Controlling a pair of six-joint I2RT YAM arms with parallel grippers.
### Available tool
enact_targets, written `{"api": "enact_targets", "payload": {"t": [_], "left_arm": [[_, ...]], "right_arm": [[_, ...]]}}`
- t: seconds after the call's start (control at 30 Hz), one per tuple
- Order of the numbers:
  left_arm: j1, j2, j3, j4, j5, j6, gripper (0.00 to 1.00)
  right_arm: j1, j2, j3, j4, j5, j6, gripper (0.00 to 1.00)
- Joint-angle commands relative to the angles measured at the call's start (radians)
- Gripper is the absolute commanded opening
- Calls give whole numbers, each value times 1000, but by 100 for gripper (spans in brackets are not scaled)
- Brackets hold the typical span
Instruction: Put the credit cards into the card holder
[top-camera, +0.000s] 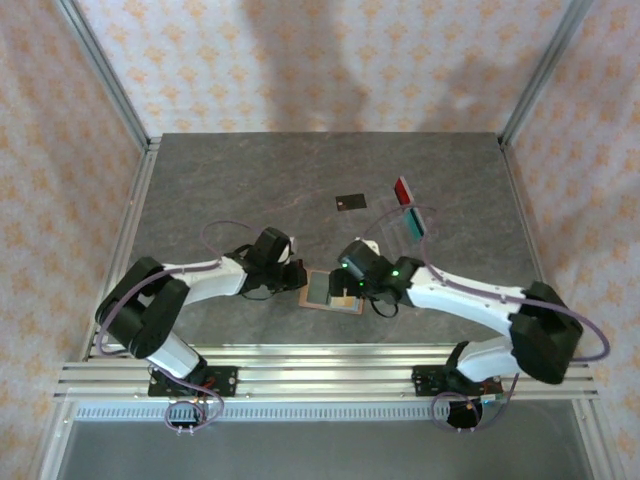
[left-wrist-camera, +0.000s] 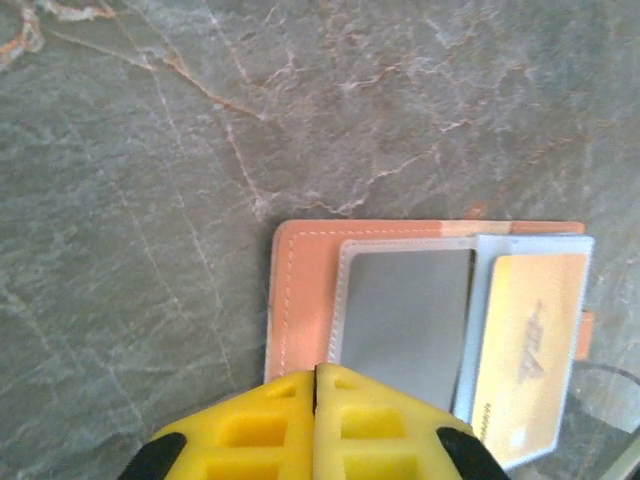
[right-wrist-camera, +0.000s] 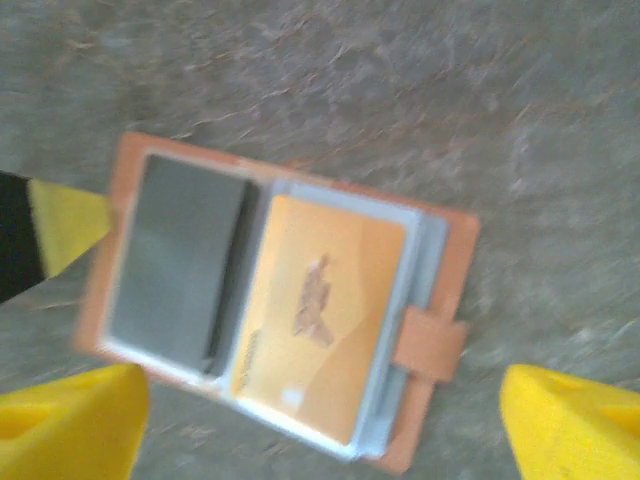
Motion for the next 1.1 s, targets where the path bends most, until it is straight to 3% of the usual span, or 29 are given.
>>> {"api": "enact_targets", "payload": {"t": [0.0, 0.17, 0.47, 1.07], "left_arm": [[5, -68, -19, -46, -12, -9, 15], [5, -147, -42, -62, -37, -9, 24], [5, -158, -68, -108, -94, 34, 25], [-9, -117, -83, -84, -88, 27, 26]], "right_arm": [[-43, -31, -94, 50, -226, 42, 82], [-70, -44, -150, 127, -314, 52, 68], [-89, 37, -201, 281, -367, 83, 55], [-137, 75, -260, 452, -452, 136, 55]]}}
